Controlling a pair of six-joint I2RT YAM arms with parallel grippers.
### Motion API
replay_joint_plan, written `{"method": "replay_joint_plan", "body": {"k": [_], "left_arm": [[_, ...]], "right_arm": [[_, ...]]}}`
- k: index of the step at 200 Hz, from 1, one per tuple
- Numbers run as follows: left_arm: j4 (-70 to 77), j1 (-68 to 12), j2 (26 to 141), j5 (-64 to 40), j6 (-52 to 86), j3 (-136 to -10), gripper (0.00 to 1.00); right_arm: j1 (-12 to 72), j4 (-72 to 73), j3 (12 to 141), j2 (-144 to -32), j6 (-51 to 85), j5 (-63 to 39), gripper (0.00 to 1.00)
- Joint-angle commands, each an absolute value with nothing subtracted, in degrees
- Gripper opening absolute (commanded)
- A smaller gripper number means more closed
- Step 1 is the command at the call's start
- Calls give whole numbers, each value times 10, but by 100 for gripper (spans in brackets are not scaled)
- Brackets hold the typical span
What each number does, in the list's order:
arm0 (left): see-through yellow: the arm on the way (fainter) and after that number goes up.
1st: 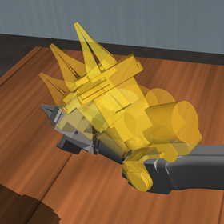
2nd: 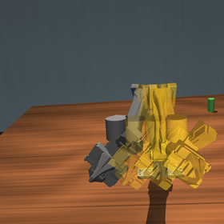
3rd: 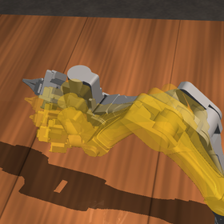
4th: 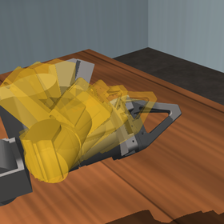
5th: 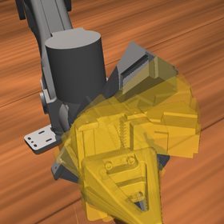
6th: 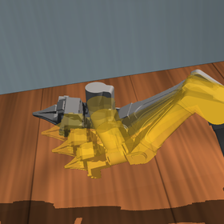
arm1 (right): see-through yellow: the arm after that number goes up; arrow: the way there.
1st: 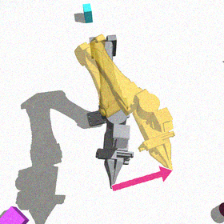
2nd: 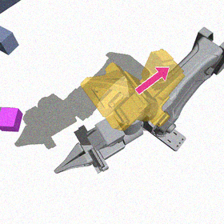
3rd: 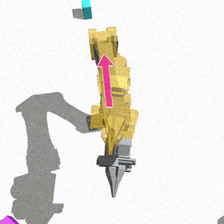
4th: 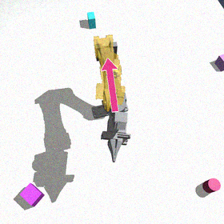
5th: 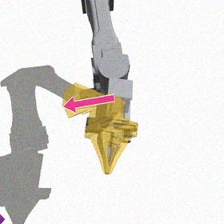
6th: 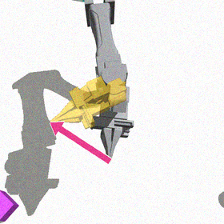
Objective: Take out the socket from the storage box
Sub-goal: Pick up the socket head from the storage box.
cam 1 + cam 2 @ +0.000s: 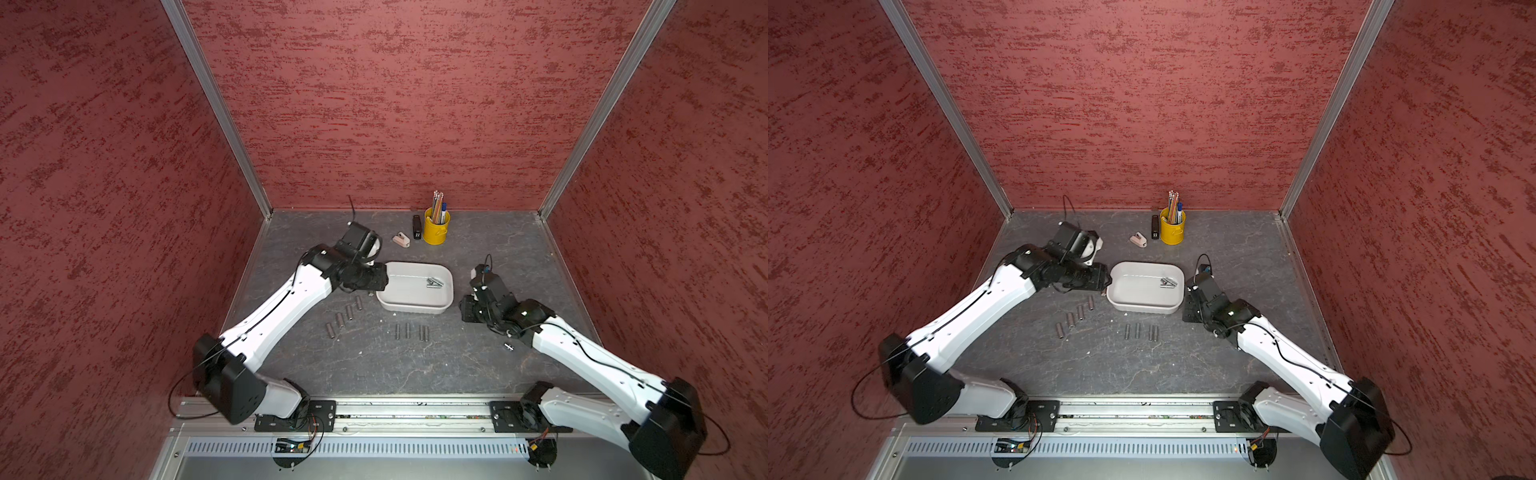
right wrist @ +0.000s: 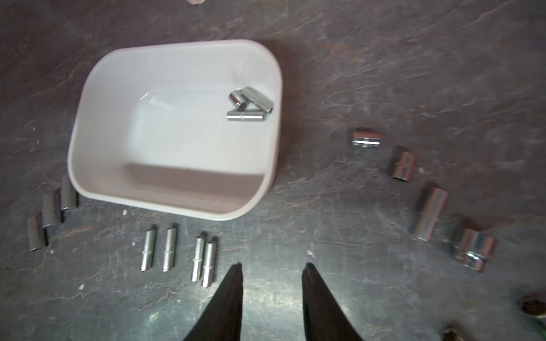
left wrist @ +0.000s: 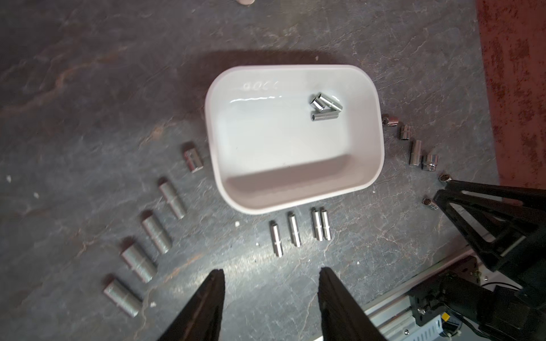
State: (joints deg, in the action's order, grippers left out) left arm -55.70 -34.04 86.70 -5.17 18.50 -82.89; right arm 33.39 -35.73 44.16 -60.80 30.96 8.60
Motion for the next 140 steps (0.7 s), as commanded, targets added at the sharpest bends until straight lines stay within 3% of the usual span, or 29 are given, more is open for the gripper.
{"method": "replay_joint_plan", "body": {"k": [1, 73, 140], "left_arm": [[-560, -355, 961, -28, 135, -904, 53], [-597, -409, 1258, -15, 144, -1162, 55], [-600, -417, 1388, -13, 183, -1275, 56]], "right_arm": [[298, -369, 410, -580, 271, 83, 37], [240, -348, 377, -574, 256, 32, 39], [233, -337, 372, -590, 248, 16, 39]]}}
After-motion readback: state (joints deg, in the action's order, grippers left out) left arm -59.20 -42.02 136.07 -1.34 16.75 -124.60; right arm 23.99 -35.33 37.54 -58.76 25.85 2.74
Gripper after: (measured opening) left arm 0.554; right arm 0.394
